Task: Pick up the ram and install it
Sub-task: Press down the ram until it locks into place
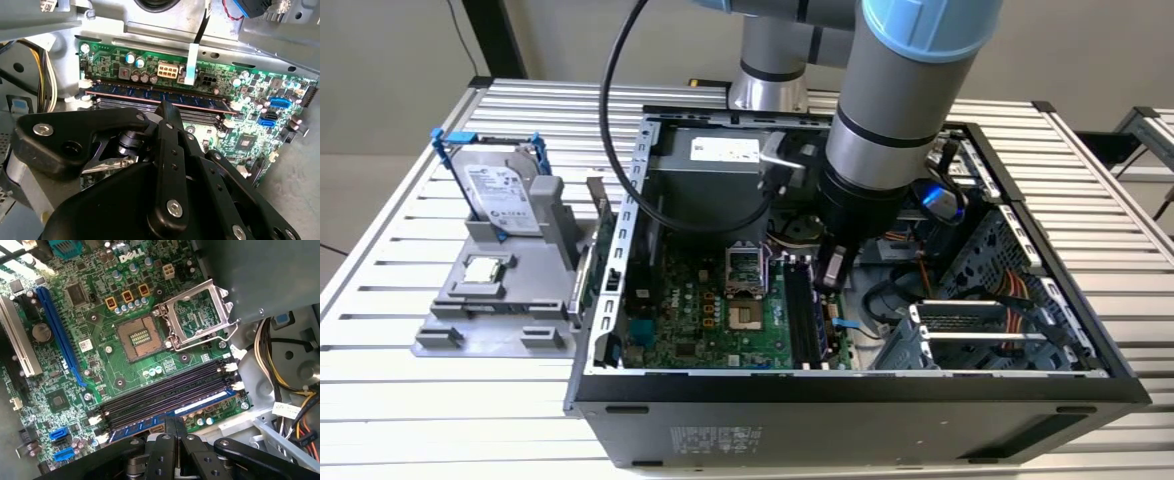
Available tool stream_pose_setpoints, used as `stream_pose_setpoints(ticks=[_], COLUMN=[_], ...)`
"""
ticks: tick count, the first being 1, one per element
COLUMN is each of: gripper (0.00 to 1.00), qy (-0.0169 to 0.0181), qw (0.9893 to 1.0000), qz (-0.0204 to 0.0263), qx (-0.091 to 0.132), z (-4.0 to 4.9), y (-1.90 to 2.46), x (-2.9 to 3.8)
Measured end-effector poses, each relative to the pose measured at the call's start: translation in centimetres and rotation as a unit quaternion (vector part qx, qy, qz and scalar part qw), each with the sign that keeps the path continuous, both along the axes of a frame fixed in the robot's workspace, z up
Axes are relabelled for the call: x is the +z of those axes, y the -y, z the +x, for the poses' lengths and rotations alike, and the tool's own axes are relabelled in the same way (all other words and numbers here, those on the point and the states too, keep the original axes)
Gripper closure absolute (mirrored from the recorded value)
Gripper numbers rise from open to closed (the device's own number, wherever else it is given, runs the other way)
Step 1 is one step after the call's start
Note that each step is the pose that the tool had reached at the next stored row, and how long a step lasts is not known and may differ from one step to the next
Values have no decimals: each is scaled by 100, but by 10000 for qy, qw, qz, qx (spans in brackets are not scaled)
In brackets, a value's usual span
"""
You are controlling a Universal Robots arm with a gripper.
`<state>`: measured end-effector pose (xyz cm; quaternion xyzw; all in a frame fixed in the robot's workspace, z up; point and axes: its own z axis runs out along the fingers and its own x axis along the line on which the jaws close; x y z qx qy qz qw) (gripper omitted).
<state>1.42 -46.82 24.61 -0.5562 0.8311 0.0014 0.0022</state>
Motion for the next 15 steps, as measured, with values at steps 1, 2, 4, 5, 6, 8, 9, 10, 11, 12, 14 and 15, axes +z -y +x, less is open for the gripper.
stream_pose_setpoints(ticks=[1,2,4,5,6,8,9,10,11,12,14,15], gripper=[100,100,100,100,100,100,100,100,100,100,100,100], qy=[0,0,0,0,0,0,0,0,0,0,0,0], qw=[10000,10000,9999,9998,9997,9994,9993,9991,9989,9985,9980,9977], qz=[0,0,0,0,0,0,0,0,0,0,0,0], qx=[40,82,170,212,256,340,382,426,474,546,637,680], z=[0,0,0,0,0,0,0,0,0,0,0,0], y=[0,0,0,0,0,0,0,0,0,0,0,0], x=[0,0,0,0,0,0,0,0,0,0,0,0])
